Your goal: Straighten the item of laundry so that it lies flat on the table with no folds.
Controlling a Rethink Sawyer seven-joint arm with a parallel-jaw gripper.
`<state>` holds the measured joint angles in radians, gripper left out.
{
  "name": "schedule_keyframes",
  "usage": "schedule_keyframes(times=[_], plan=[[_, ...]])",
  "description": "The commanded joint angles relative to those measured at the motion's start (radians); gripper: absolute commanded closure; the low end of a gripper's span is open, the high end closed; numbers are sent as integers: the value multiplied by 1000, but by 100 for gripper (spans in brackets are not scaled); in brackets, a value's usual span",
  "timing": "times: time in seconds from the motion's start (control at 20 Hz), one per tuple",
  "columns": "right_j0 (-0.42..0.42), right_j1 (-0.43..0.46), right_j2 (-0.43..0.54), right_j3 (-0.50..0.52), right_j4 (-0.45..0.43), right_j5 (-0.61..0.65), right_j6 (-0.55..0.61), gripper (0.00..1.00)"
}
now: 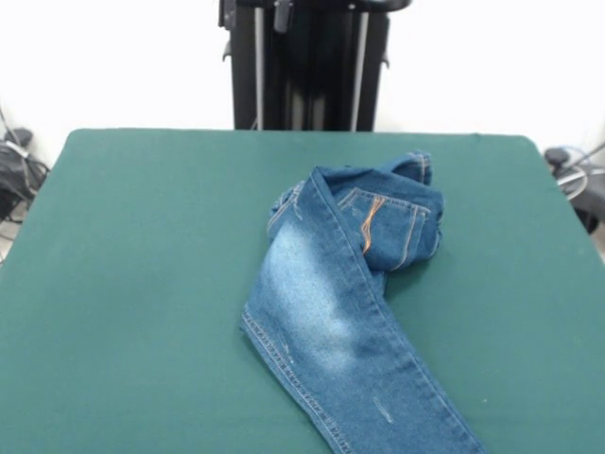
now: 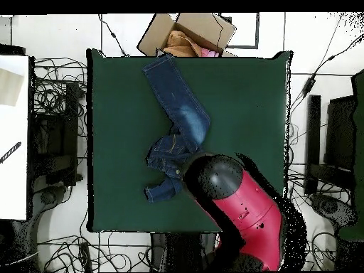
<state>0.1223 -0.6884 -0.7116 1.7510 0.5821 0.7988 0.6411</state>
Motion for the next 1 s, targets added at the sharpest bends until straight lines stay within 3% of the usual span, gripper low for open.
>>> schedule_keyframes(times=[0.05, 1.0], plan=[[-21, 7, 183, 131, 15, -100, 259, 0], [-107, -46, 345, 325, 31, -377, 248, 0]])
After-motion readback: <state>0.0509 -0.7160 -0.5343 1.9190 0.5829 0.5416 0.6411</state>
